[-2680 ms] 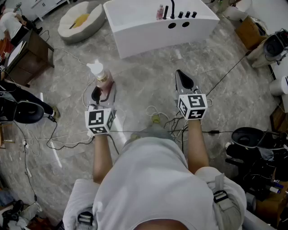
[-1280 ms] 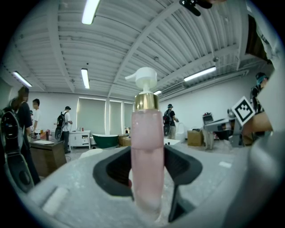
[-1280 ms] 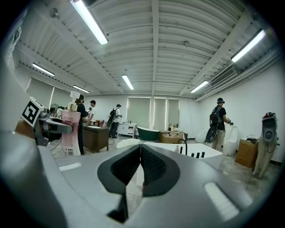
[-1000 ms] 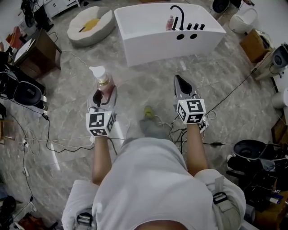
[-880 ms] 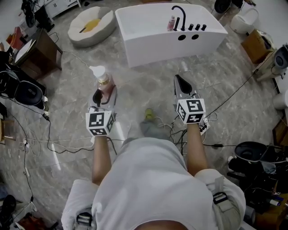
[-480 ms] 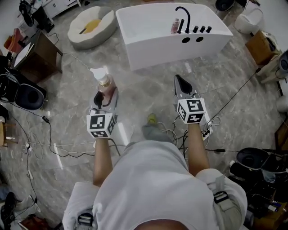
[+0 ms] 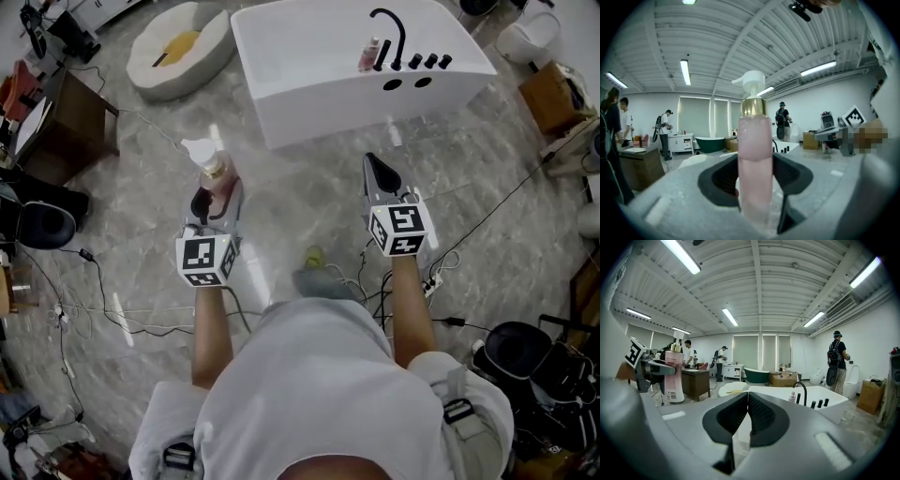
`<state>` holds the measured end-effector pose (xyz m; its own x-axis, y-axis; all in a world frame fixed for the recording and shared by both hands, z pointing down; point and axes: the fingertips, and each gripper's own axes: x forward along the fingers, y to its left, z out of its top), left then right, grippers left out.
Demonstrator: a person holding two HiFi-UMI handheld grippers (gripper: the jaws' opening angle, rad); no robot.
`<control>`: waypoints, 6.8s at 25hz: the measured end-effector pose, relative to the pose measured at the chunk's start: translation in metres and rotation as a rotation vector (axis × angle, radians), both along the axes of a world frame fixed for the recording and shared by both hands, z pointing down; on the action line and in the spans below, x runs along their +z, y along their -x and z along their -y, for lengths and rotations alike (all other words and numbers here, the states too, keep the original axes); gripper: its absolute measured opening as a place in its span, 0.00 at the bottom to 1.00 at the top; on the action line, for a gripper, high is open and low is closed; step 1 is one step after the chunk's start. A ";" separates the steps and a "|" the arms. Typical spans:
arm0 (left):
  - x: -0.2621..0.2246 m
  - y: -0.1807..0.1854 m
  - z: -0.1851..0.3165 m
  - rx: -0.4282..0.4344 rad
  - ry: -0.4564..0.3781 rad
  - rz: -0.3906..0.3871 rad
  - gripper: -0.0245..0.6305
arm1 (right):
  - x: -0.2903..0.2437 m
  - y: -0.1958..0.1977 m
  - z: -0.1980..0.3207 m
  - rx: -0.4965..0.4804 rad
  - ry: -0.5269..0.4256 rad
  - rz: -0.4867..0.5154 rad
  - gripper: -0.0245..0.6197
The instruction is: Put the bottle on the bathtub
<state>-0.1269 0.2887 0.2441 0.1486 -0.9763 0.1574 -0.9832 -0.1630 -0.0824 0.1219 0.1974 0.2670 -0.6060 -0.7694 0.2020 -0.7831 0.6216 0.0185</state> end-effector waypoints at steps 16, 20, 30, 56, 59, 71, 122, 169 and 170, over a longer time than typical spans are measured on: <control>-0.022 -0.006 0.132 -0.032 0.021 0.030 0.37 | -0.002 0.012 0.145 -0.058 0.044 0.063 0.04; -0.026 -0.012 0.141 -0.025 0.011 0.024 0.37 | -0.006 0.009 0.152 -0.059 0.036 0.074 0.04; -0.020 -0.025 0.203 0.023 -0.016 -0.005 0.37 | -0.004 -0.010 0.200 -0.017 0.016 0.078 0.04; 0.055 0.114 0.538 0.233 0.110 -0.078 0.37 | 0.052 0.141 0.480 0.114 0.148 -0.027 0.04; 0.074 0.116 0.576 0.261 0.132 -0.085 0.37 | 0.066 0.150 0.514 0.127 0.161 -0.035 0.04; 0.173 0.121 0.644 0.254 0.203 -0.108 0.37 | 0.164 0.178 0.560 0.087 0.282 -0.034 0.04; 0.408 0.107 0.757 0.177 0.234 -0.113 0.37 | 0.418 0.191 0.665 -0.083 0.412 -0.082 0.04; 0.415 0.080 0.698 0.175 0.277 -0.069 0.52 | 0.402 0.164 0.627 -0.082 0.393 -0.046 0.04; 0.415 0.081 0.695 0.170 0.279 -0.072 0.53 | 0.401 0.165 0.627 -0.082 0.391 -0.045 0.04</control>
<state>-0.2083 -0.4063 0.6590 0.3264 -0.8574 0.3979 -0.9416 -0.3318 0.0575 -0.0428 -0.4292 0.6677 -0.6460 -0.5790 0.4975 -0.7346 0.6488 -0.1988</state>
